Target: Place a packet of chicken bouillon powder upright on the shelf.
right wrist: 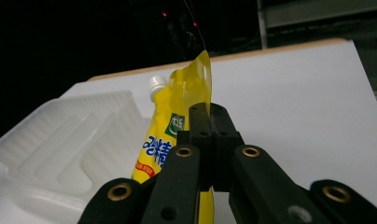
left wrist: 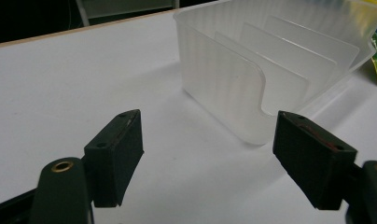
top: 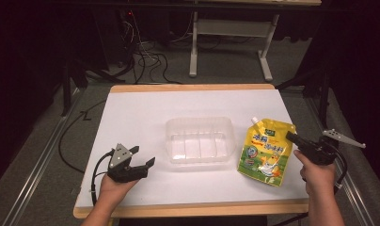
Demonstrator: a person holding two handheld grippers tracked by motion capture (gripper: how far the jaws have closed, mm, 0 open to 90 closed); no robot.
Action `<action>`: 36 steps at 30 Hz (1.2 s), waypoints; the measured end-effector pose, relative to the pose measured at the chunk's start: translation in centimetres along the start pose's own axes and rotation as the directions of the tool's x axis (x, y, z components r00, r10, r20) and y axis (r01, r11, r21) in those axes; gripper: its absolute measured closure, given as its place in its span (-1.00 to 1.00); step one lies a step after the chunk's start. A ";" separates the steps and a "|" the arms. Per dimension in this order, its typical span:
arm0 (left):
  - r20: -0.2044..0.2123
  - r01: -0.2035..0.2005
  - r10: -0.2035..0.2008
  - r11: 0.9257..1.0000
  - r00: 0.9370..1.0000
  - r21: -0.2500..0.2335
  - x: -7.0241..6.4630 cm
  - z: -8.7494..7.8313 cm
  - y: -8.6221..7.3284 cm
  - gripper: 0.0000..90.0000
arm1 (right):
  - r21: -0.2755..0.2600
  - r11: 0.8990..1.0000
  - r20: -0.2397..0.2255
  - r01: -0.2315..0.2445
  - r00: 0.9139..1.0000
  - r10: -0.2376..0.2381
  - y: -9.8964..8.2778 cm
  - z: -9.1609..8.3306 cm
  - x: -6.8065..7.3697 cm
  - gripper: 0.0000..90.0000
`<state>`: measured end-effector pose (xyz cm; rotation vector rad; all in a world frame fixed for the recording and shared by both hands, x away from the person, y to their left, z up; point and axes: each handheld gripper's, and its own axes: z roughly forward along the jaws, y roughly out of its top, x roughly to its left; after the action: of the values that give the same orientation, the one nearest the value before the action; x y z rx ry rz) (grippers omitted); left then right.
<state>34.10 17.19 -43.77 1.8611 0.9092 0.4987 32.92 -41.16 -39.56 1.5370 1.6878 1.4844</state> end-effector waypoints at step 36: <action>0.008 0.009 -0.009 1.000 1.000 -0.001 0.0 -0.1 -0.1 -0.45 | -0.208 0.956 0.155 0.208 0.972 -0.178 2.1 0.0 3.8 1.00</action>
<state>34.02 17.24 -43.83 1.8559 0.9116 0.4857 32.65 -38.11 -36.44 1.2846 1.4908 1.3827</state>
